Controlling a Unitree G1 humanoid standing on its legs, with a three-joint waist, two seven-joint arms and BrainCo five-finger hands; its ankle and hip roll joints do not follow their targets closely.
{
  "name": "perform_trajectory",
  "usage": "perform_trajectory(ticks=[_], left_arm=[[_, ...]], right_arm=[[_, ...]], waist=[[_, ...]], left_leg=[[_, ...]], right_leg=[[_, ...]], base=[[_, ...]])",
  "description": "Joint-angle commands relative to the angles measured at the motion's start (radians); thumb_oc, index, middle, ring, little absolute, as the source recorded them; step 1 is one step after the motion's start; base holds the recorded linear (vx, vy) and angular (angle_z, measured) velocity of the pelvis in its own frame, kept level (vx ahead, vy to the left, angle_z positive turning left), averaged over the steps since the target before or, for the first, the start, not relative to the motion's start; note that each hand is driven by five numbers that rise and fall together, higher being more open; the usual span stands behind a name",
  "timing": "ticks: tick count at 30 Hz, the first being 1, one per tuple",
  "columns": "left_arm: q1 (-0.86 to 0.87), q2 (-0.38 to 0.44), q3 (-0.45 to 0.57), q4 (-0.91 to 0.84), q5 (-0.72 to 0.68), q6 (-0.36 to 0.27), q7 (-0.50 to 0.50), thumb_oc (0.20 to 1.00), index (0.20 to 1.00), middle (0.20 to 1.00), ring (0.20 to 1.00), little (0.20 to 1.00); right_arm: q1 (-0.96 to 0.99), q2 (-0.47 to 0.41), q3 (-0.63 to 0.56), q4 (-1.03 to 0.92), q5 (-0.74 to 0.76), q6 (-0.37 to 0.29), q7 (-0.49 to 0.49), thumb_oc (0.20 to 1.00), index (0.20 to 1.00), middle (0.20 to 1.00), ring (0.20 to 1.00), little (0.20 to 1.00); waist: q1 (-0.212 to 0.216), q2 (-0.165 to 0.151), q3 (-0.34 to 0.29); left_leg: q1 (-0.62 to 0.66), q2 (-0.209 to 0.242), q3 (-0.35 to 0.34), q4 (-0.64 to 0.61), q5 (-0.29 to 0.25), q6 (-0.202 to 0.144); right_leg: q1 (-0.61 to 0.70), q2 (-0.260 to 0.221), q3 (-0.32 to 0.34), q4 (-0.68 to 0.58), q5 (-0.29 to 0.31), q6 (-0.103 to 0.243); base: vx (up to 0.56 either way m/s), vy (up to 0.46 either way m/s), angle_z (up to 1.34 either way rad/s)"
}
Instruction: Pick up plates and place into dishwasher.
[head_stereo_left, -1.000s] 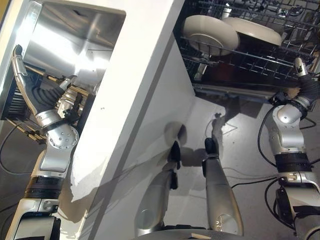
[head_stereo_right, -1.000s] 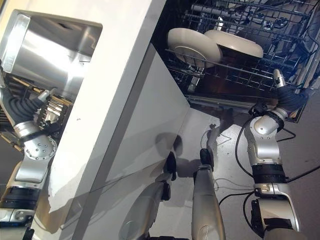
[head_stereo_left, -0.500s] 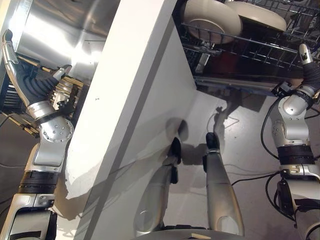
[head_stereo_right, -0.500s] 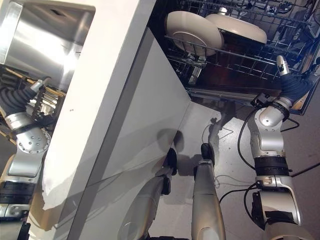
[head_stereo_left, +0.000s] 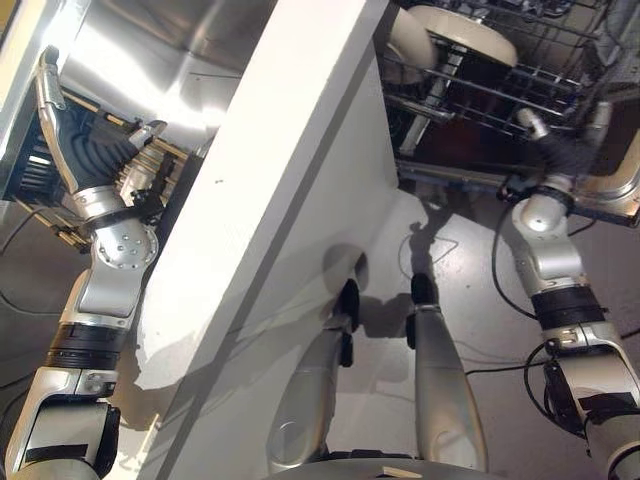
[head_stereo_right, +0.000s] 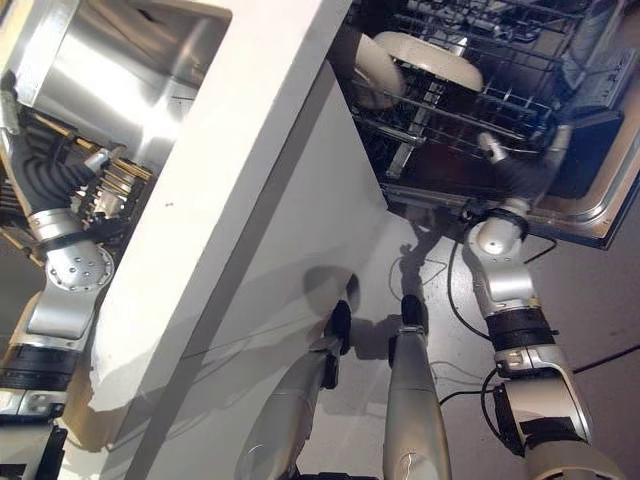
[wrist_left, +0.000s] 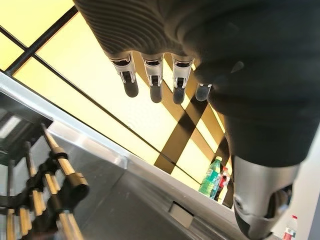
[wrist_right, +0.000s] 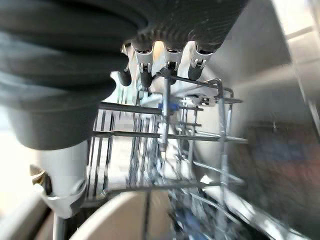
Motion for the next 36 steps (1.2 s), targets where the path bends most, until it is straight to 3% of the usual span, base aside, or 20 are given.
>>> perform_trajectory(ticks=[1,7,12,17,23,30,36], left_arm=[[0.047,-0.026,-0.018,-0.064,0.007,-0.02,0.023,1.0,1.0,1.0,1.0,1.0],[0.084,-0.043,-0.014,-0.063,-0.01,-0.042,0.005,1.0,1.0,1.0,1.0,1.0],[0.103,-0.045,-0.019,-0.062,-0.018,-0.066,-0.011,1.0,1.0,1.0,1.0,1.0],[0.104,-0.024,-0.016,-0.044,-0.031,-0.091,-0.018,1.0,1.0,1.0,1.0,1.0],[0.119,0.017,-0.001,-0.022,-0.049,-0.131,-0.049,1.0,1.0,1.0,1.0,1.0],[0.138,0.049,0.001,-0.005,-0.059,-0.172,-0.099,1.0,1.0,1.0,1.0,1.0],[0.169,0.067,0.014,0.009,-0.061,-0.217,-0.17,1.0,1.0,1.0,1.0,1.0]], right_arm=[[-0.184,0.15,0.173,-0.011,-0.028,0.016,0.158,1.0,1.0,1.0,1.0,1.0],[-0.207,0.188,0.242,-0.037,-0.062,0.08,0.188,1.0,1.0,1.0,1.0,1.0],[-0.206,0.2,0.259,-0.036,-0.066,0.077,0.206,1.0,1.0,1.0,1.0,1.0],[-0.22,0.215,0.256,0.003,-0.046,0.03,0.206,1.0,1.0,1.0,1.0,1.0],[-0.22,0.237,0.258,0.047,0.01,-0.07,0.266,1.0,1.0,1.0,1.0,1.0],[-0.221,0.263,0.274,0.078,0.123,-0.192,0.451,1.0,1.0,1.0,1.0,1.0],[-0.192,0.272,0.285,0.05,0.209,-0.244,0.587,1.0,1.0,1.0,1.0,1.0]], waist=[[0.094,0.027,0.035],[0.111,0.03,0.014],[0.131,0.016,0.006],[0.165,-0.008,-0.003],[0.21,-0.054,-0.042],[0.256,-0.106,-0.117],[0.283,-0.139,-0.189]], left_leg=[[-0.006,-0.084,0.004,0.007,-0.006,0.085],[0.014,-0.1,0.004,0.016,-0.018,0.088],[0.027,-0.107,-0.004,0.027,-0.032,0.092],[0.048,-0.109,-0.027,0.024,-0.035,0.097],[0.111,-0.115,-0.069,0.026,-0.061,0.1],[0.194,-0.109,-0.113,-0.004,-0.077,0.105],[0.265,-0.097,-0.142,-0.057,-0.072,0.11]], right_leg=[[0.044,-0.028,0.025,-0.036,-0.013,0.041],[0.07,-0.037,0.032,-0.04,-0.01,0.044],[0.098,-0.049,0.025,-0.049,-0.01,0.049],[0.146,-0.065,-0.007,-0.085,0.002,0.053],[0.258,-0.085,-0.061,-0.143,0.003,0.053],[0.398,-0.098,-0.101,-0.251,0.033,0.056],[0.481,-0.104,-0.125,-0.308,0.057,0.067]], base=[[0.06,0.095,0.07],[0.07,0.104,0.04],[0.05,0.035,0.08],[0.02,-0.039,0.18],[0.07,-0.067,0.18],[0.1,-0.075,0.16],[0.08,-0.043,0.05]])
